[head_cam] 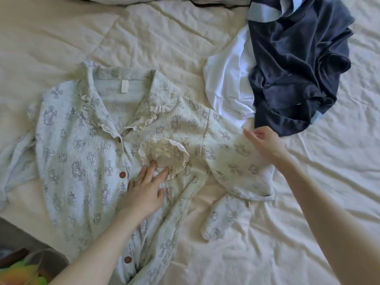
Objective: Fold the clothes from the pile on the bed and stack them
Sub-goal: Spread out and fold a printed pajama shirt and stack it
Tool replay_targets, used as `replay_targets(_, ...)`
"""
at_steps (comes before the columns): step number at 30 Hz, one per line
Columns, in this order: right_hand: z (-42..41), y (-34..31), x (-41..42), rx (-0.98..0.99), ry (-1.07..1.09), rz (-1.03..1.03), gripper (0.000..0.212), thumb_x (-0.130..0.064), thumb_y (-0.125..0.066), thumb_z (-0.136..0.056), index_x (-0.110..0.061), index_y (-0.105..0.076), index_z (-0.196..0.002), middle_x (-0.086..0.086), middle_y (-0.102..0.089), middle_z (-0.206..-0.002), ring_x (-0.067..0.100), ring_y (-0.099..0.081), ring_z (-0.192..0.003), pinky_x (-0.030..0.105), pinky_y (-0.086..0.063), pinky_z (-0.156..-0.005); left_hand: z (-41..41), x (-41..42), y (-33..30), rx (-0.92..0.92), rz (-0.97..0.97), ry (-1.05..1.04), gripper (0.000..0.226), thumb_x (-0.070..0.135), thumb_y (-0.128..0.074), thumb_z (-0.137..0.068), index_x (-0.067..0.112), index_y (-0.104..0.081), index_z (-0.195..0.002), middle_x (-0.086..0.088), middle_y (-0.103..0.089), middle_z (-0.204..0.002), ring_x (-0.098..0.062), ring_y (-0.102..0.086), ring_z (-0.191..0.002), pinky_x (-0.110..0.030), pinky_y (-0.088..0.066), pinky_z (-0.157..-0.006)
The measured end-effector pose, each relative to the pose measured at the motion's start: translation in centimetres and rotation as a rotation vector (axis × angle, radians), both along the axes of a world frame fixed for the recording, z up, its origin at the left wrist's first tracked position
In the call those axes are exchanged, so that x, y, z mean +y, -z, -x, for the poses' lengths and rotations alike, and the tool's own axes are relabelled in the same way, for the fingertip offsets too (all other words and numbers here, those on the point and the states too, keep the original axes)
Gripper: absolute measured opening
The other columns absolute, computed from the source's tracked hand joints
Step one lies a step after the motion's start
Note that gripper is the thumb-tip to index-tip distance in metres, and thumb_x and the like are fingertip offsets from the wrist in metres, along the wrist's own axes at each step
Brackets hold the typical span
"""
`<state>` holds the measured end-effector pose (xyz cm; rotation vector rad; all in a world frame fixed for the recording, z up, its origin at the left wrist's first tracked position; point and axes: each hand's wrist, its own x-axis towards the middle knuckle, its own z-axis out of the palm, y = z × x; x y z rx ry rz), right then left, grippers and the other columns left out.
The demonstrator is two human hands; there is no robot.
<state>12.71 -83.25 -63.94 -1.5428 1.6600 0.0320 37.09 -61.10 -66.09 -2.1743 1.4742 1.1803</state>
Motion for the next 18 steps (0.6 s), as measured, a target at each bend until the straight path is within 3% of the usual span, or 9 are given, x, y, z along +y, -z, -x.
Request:
replay_targets(2, -1.0, 0.2, -1.3, 0.01, -0.078, -0.017, 0.039, -0.052, -0.052, -0.089, -0.016, -0.058, -0.077, -0.006, -0.05, -0.065, 0.009, -0.046, -0.057, 0.025, -0.033, -0.052, 0.0, 0.1, 0.1, -0.003, -0.002, 0.003, 0.058, 0.039, -0.03, -0.1, 0.042, 0.002, -0.148, 0.005, 0.023, -0.155, -0.02, 0.017, -0.144, -0.054, -0.005, -0.116)
replay_targets(5, -2.2, 0.3, -2.3, 0.017, -0.048, -0.046, 0.025, -0.032, -0.063, -0.087, -0.008, -0.066, -0.08, 0.004, -0.055, -0.07, 0.014, -0.048, -0.06, 0.026, -0.038, -0.056, 0.1, 0.2, 0.0, -0.004, 0.009, -0.003, 0.058, 0.039, -0.03, -0.099, 0.041, 0.002, -0.148, 0.004, 0.023, -0.155, -0.02, 0.017, -0.144, -0.053, -0.003, -0.116)
replay_targets(8, -2.5, -0.5, -3.1, -0.024, 0.13, 0.172, 0.017, -0.028, -0.059, -0.088, -0.013, -0.068, -0.09, 0.001, -0.062, -0.083, 0.017, -0.058, -0.082, 0.035, -0.049, -0.076, 0.9, 0.5, -0.6, -0.015, 0.078, -0.038, 0.057, 0.038, -0.032, -0.099, 0.039, -0.003, -0.149, 0.003, 0.021, -0.156, -0.02, 0.017, -0.144, -0.052, -0.001, -0.116)
replay_targets(11, -1.9, -1.2, -1.5, 0.016, 0.068, 0.261, 0.028, -0.03, -0.053, -0.093, -0.015, -0.063, -0.113, 0.004, -0.063, -0.11, 0.021, -0.056, -0.105, 0.036, -0.045, -0.091, 2.8, 1.7, -1.6, -0.038, 0.237, -0.104, 0.056, 0.038, -0.037, -0.098, 0.033, -0.015, -0.149, 0.0, 0.016, -0.156, -0.02, 0.016, -0.143, -0.048, 0.001, -0.117)
replay_targets(12, -1.3, -1.2, 0.0, 0.03, 0.03, 0.307, 0.028, -0.028, -0.052, -0.094, -0.013, -0.062, -0.115, 0.007, -0.061, -0.115, 0.024, -0.053, -0.109, 0.036, -0.042, -0.094, 3.7, 2.5, -2.2, -0.059, 0.279, -0.104, 0.056, 0.036, -0.042, -0.097, 0.029, -0.022, -0.149, -0.003, 0.01, -0.157, -0.023, 0.01, -0.144, -0.048, -0.002, -0.116)
replay_targets(14, -0.2, -1.5, 3.8, 0.019, -0.018, 0.438, 0.024, -0.019, -0.054, -0.093, -0.007, -0.063, -0.112, 0.012, -0.058, -0.116, 0.03, -0.05, -0.11, 0.041, -0.04, -0.095, 5.5, 4.1, -3.2, -0.095, 0.368, -0.091, 0.053, 0.032, -0.058, -0.09, 0.017, -0.045, -0.139, -0.014, -0.021, -0.155, -0.033, -0.021, -0.142, -0.053, -0.023, -0.112)
replay_targets(16, 0.5, -1.9, 8.3, 0.035, -0.046, 0.532, 0.018, -0.011, -0.059, -0.09, -0.004, -0.065, -0.105, 0.015, -0.059, -0.109, 0.035, -0.052, -0.105, 0.045, -0.04, -0.092, 7.3, 5.9, -3.7, -0.123, 0.448, -0.067, 0.045, 0.028, -0.072, -0.078, 0.009, -0.062, -0.117, -0.021, -0.05, -0.132, -0.039, -0.052, -0.117, -0.055, -0.047, -0.092)
replay_targets(18, 1.1, -1.8, 12.6, 0.065, -0.038, 0.569, 0.013, -0.009, -0.064, -0.086, -0.002, -0.065, -0.096, 0.016, -0.06, -0.099, 0.035, -0.055, -0.094, 0.044, -0.042, -0.082, 8.7, 7.5, -4.2, -0.153, 0.409, -0.081, 0.044, 0.028, -0.082, -0.066, 0.009, -0.066, -0.102, -0.017, -0.058, -0.109, -0.034, -0.058, -0.093, -0.047, -0.053, -0.074)
